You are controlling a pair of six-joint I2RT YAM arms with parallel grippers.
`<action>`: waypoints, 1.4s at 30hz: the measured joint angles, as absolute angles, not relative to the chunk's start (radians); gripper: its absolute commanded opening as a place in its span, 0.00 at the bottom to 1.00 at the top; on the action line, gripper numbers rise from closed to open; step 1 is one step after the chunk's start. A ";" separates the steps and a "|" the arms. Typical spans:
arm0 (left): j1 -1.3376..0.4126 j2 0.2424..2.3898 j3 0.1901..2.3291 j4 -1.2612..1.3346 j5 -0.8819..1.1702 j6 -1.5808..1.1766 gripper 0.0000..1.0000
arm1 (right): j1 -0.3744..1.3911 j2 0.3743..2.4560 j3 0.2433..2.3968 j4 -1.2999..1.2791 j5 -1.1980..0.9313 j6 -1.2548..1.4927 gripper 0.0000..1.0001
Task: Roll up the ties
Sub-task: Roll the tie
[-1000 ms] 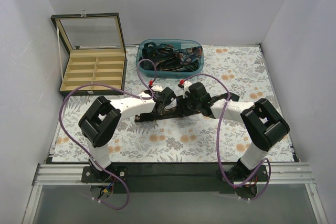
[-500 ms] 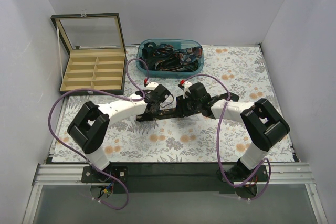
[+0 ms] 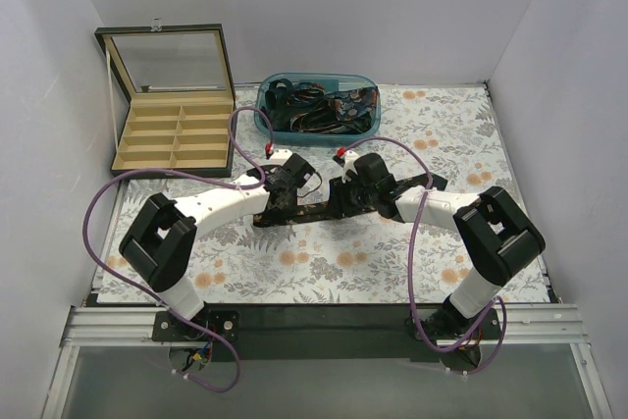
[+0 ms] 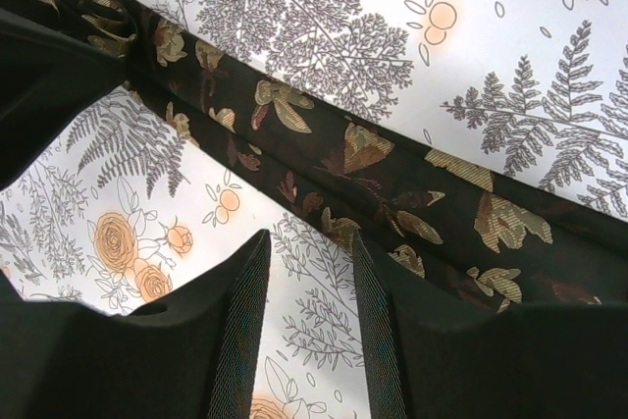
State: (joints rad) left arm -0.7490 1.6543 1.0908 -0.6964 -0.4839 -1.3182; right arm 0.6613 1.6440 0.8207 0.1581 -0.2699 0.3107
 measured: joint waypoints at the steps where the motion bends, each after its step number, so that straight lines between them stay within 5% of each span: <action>1: -0.748 1.649 1.091 -0.696 -0.483 -1.319 0.47 | 0.661 1.642 0.821 0.159 -0.273 0.311 0.40; 16: -0.682 1.478 1.074 -0.651 -0.433 -1.324 0.49 | 0.682 1.641 0.823 0.226 -0.373 0.394 0.42; 27: -0.451 1.208 0.825 -0.570 -0.277 -1.280 0.49 | 0.782 1.751 0.934 0.360 -0.416 0.552 0.53; 42: -0.408 1.306 0.744 -0.463 -0.128 -1.253 0.49 | 0.846 1.966 1.074 0.429 -0.406 0.723 0.49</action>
State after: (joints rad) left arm -0.4076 1.3060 0.7441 -0.4625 -0.1276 -1.2530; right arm 0.8463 1.9656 1.0744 0.4294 -0.4065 0.7227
